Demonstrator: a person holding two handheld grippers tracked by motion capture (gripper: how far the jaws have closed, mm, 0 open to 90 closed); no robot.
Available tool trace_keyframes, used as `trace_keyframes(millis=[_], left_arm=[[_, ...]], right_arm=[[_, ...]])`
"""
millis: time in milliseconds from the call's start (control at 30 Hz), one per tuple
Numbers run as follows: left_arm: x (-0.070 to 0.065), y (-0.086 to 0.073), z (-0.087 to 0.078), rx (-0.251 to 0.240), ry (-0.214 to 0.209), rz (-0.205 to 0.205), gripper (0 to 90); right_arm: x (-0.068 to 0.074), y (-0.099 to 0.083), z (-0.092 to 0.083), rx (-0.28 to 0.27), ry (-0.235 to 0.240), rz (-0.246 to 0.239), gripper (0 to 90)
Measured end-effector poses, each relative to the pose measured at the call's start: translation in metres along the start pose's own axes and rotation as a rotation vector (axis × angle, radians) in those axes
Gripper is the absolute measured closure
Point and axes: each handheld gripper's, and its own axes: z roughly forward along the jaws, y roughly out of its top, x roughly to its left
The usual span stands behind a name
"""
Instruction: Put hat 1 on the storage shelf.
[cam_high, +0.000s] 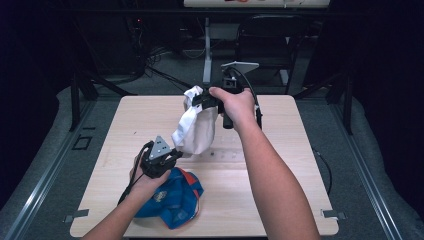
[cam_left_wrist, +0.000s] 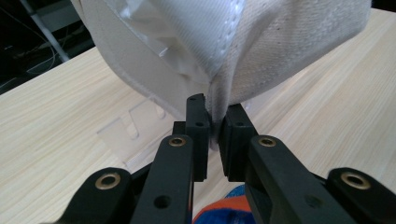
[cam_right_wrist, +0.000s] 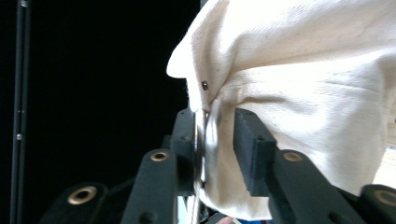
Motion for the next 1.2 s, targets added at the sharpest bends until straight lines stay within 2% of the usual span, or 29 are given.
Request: trace_keyframes(millis=[200,267,300,333,367,567,633,800,900,967,1067,1100,1200], left_arm=[[0.004,-0.005,-0.004,-0.004,0.016,-0.018,83.6],[0.005,-0.006,-0.004,0.001,0.017,-0.028,83.6],[0.005,-0.006,-0.004,0.002,0.019,-0.031,83.6],[0.005,-0.005,-0.004,0.005,0.022,-0.032,83.6],[0.006,-0.005,-0.004,0.009,0.022,-0.033,83.6],[0.008,-0.006,-0.006,0.009,0.026,-0.036,83.4],[0.006,-0.007,-0.005,0.031,0.025,-0.018,83.5],[0.001,-0.009,0.001,0.056,0.036,0.004,83.6],[-0.002,-0.013,0.007,0.069,0.038,0.012,83.6],[-0.001,-0.014,0.007,0.056,0.038,0.000,83.4],[-0.001,-0.014,0.007,0.057,0.040,0.002,83.2],[-0.001,-0.014,0.007,0.059,0.046,0.003,82.3],[-0.002,-0.015,0.006,0.055,0.047,-0.002,78.3]], right_arm=[[0.000,-0.006,-0.016,-0.032,0.029,-0.026,63.9],[-0.002,-0.008,-0.025,-0.051,0.019,-0.044,62.7],[-0.006,-0.011,-0.032,-0.067,-0.003,-0.061,62.5],[-0.006,-0.011,-0.032,-0.067,-0.003,-0.061,62.5],[-0.011,-0.014,-0.038,-0.077,-0.003,-0.061,62.5],[-0.027,-0.022,-0.052,-0.094,-0.003,-0.058,62.2],[-0.037,-0.027,-0.054,-0.093,-0.006,-0.060,62.0],[-0.050,-0.034,-0.057,-0.107,-0.007,-0.060,61.2],[-0.059,-0.040,-0.059,-0.103,-0.028,-0.067,60.3],[-0.068,-0.049,-0.060,-0.102,-0.048,-0.082,59.5],[-0.073,-0.055,-0.061,-0.108,-0.065,-0.096,58.5],[-0.079,-0.063,-0.061,-0.125,-0.095,-0.117,57.6],[-0.086,-0.070,-0.061,-0.131,-0.116,-0.135,57.1]])
